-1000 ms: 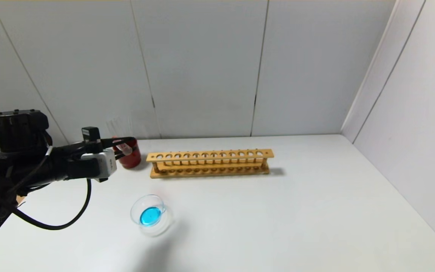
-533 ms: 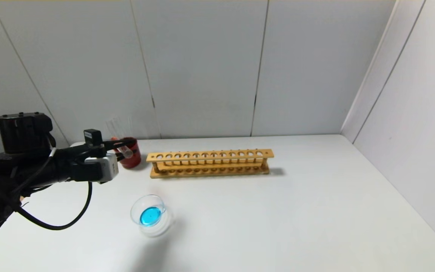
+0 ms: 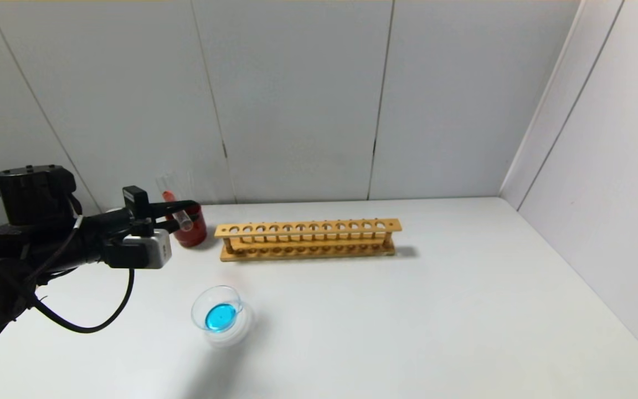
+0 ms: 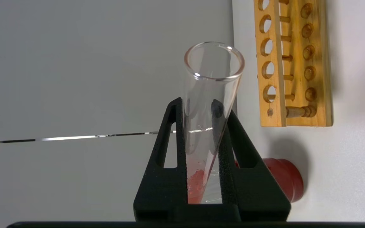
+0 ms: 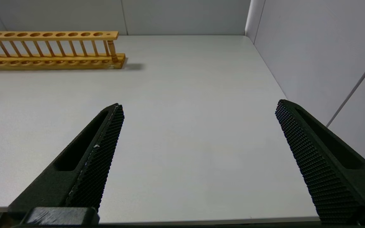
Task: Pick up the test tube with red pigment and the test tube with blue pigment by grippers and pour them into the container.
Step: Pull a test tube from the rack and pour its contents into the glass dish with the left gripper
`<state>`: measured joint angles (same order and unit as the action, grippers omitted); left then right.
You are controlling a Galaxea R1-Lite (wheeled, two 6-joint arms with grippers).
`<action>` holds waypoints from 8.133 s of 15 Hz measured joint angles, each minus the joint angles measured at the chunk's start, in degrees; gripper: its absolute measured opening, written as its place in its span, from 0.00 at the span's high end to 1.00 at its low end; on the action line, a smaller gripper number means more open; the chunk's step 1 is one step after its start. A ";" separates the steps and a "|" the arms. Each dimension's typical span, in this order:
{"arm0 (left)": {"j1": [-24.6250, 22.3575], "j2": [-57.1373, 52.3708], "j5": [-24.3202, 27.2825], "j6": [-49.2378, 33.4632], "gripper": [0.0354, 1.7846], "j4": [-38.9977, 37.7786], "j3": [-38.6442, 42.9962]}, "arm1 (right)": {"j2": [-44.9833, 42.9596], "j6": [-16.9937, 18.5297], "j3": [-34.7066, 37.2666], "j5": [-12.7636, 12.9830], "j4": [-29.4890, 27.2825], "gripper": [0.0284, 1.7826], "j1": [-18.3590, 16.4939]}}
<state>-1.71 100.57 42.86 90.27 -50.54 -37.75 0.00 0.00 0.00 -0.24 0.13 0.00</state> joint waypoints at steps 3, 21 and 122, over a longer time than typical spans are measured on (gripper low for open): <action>-0.11 0.56 0.05 0.63 0.84 -0.15 0.09 | 0.00 0.00 0.00 0.00 0.00 0.02 0.00; -0.93 6.21 0.16 3.69 0.84 -5.46 -0.34 | 0.00 0.00 0.00 0.02 0.02 0.02 0.00; -1.05 5.85 8.27 31.70 0.84 -2.38 -1.90 | 0.00 0.00 0.00 0.02 0.02 0.02 0.00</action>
<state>-2.76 106.42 51.13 121.97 -52.92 -39.66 0.00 0.00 0.00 -0.22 0.16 0.00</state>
